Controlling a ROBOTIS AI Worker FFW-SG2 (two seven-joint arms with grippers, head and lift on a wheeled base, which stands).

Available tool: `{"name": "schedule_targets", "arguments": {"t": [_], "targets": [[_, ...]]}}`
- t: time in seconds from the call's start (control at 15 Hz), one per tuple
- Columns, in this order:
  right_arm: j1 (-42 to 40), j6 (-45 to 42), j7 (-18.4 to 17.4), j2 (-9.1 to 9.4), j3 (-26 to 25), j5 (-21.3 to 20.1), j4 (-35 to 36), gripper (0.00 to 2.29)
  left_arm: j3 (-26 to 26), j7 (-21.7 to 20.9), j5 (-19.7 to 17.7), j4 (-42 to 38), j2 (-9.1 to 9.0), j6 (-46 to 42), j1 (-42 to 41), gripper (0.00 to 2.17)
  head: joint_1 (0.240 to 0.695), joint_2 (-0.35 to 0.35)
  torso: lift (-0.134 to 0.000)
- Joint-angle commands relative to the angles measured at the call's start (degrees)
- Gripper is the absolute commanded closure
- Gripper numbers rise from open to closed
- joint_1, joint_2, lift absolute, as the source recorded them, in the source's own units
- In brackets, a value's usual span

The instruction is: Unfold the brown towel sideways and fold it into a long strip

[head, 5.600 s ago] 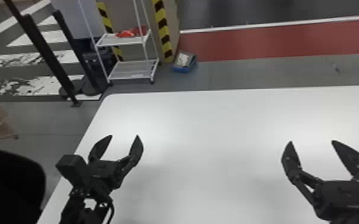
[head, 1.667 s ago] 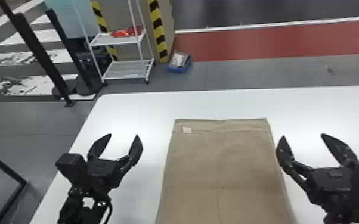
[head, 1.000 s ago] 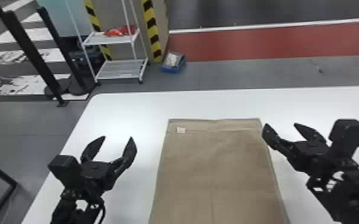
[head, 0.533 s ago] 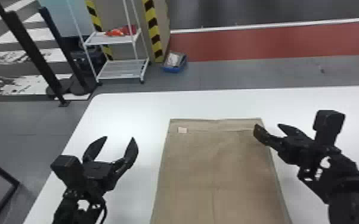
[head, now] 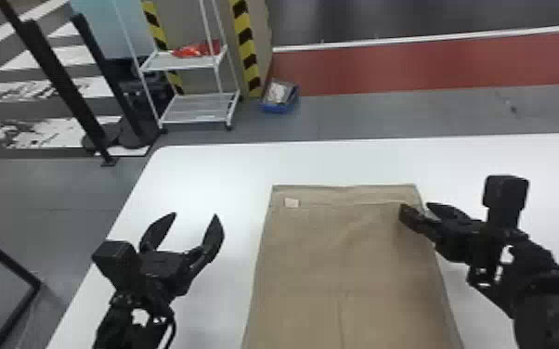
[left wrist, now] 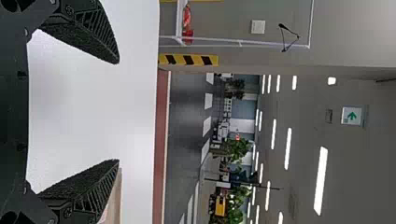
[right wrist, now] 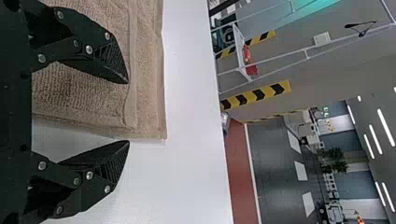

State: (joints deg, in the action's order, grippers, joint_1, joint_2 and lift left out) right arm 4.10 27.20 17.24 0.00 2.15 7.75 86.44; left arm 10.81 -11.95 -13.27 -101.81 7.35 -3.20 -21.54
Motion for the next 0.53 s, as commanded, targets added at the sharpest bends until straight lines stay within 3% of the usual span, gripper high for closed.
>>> {"name": "schedule_targets", "arguments": {"t": [0.0, 0.47], "targets": [[0.2, 0.0, -0.1, 0.05, 0.1, -0.6, 0.0, 0.59, 0.0, 0.0, -0.1, 0.1, 0.04, 0.0, 0.0, 0.13, 0.695, 0.206, -0.125], [1.2, 0.2, -0.5, 0.05, 0.2, -0.7, -1.2, 0.67, 0.0, -0.4, -0.1, 0.5, 0.04, -0.2, 0.1, 0.13, 0.695, 0.203, -0.125]]}}
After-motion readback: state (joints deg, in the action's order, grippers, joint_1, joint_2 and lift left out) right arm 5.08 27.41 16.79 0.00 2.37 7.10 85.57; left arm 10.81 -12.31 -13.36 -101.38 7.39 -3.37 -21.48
